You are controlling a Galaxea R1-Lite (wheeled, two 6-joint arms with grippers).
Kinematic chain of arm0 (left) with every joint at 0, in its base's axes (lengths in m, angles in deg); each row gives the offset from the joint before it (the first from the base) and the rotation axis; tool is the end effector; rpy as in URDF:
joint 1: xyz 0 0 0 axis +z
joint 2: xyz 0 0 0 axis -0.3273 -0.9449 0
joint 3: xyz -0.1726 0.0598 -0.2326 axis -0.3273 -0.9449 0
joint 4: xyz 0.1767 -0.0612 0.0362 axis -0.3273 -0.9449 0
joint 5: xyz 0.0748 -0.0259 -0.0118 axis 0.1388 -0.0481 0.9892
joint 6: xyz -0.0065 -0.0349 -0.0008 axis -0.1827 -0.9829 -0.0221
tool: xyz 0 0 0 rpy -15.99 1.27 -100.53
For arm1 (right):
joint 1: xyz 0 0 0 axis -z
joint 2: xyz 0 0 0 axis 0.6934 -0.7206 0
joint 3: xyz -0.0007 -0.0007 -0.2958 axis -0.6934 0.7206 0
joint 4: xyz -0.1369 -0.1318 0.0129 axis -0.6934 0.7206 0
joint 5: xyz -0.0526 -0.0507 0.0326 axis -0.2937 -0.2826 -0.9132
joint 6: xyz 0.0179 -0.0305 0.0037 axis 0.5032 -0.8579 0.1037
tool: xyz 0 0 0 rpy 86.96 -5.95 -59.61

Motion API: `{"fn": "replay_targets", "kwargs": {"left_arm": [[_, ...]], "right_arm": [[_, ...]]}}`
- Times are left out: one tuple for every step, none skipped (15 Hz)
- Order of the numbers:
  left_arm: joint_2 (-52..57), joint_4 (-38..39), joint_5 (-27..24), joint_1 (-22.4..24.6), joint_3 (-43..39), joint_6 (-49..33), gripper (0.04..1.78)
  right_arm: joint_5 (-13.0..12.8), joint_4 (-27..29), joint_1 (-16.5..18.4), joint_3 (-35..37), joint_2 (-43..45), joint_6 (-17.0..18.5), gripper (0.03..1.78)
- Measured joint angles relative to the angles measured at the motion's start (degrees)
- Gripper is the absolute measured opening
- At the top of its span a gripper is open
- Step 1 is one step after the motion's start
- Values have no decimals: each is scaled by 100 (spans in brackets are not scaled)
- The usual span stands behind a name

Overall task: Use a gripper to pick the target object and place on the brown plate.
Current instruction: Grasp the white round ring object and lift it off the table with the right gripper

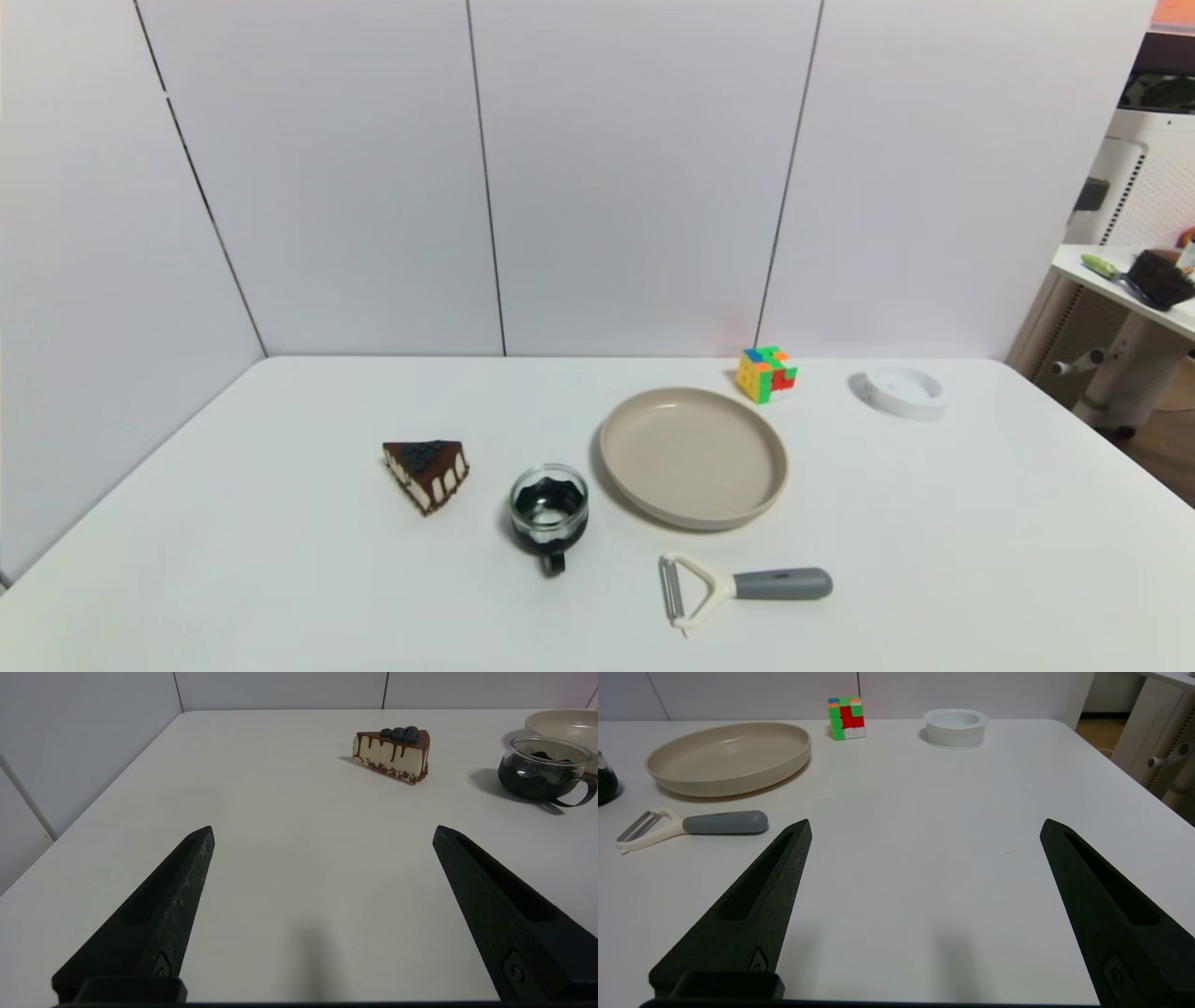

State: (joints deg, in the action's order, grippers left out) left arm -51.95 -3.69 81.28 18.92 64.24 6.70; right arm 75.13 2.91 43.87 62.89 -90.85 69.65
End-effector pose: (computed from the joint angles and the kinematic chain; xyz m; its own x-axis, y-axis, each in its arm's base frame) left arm -0.0052 0.0000 0.0759 1.0000 -0.0041 0.0027 0.0042 0.9999 -0.0164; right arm -0.0041 -0.0002 0.0765 0.9999 -0.0019 -0.0122 0.0019 1.0000 -0.0008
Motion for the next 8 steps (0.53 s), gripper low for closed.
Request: {"fn": "replay_targets", "kwargs": {"left_arm": [[0,0,2,0,0,0,169],[0,0,2,0,0,0,169],[0,-2,2,0,0,0,169],[0,0,2,0,0,0,169],[0,0,2,0,0,0,169],[0,0,0,0,0,0,169],[0,0,0,0,0,-2,169],[0,-2,2,0,0,0,169]], "right_arm": [[9,-55,0,-63,-160,-13,169],[13,-179,0,-201,-427,-50,169],[23,-339,0,-391,-818,-132,169],[32,-513,0,-616,-1264,-229,169],[40,-701,0,-907,-1774,-319,169],[46,-855,-7,-1331,-2370,-396,169],[57,-951,-11,-1820,-2962,-463,169],[65,-944,-18,-2380,-3580,-505,169]]}}
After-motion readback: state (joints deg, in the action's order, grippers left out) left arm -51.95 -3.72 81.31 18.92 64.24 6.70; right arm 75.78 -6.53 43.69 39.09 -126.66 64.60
